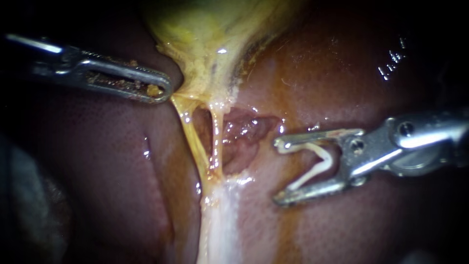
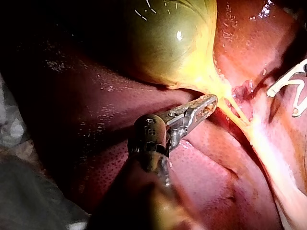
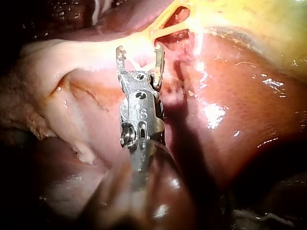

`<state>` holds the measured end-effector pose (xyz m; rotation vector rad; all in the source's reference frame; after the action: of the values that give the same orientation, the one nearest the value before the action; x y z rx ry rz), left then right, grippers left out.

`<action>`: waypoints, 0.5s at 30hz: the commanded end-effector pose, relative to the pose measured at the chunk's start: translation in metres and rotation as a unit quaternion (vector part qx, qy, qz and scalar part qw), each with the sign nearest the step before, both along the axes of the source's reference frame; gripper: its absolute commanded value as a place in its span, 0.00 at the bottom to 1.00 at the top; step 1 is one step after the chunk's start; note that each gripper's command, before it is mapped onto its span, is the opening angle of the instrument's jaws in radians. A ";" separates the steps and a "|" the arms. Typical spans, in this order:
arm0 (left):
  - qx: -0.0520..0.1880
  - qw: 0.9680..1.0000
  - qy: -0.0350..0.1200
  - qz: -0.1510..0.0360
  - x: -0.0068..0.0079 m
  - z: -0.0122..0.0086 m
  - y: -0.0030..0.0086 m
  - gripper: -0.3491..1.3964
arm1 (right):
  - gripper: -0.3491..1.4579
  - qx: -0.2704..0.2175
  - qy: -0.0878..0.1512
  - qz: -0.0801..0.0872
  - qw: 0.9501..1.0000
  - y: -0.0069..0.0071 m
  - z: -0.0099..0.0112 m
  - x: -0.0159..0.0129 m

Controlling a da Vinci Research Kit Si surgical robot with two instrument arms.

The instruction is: Clipping first clip left tube

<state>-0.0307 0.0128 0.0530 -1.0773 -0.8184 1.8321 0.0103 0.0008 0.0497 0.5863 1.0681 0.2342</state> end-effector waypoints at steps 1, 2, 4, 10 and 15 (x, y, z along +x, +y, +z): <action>0.000 1.000 0.001 0.000 0.0000 0.0000 0.0000 0.00 | 0.47 0.002 0.003 0.004 1.000 0.0000 0.0002 0.0007; 0.000 1.000 0.001 0.000 0.0000 0.0000 0.0000 0.00 | 0.47 0.008 0.005 0.005 1.000 -0.0001 0.0003 0.0011; 0.000 1.000 0.001 0.000 0.0000 0.0000 0.0000 0.00 | 0.47 0.016 0.011 0.011 1.000 -0.0001 0.0007 0.0022; 0.000 1.000 0.001 0.000 -0.0001 0.0000 0.0000 0.00 | 0.46 0.050 0.030 0.015 0.998 -0.0003 0.0017 0.0049; 0.000 1.000 0.001 0.000 -0.0001 0.0000 -0.0001 0.00 | 0.46 0.071 0.034 0.000 0.997 -0.0005 0.0031 0.0060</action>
<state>-0.0308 0.0127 0.0530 -1.0760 -0.8168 1.8320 0.0164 0.0002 0.0531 0.7320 1.1251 0.2971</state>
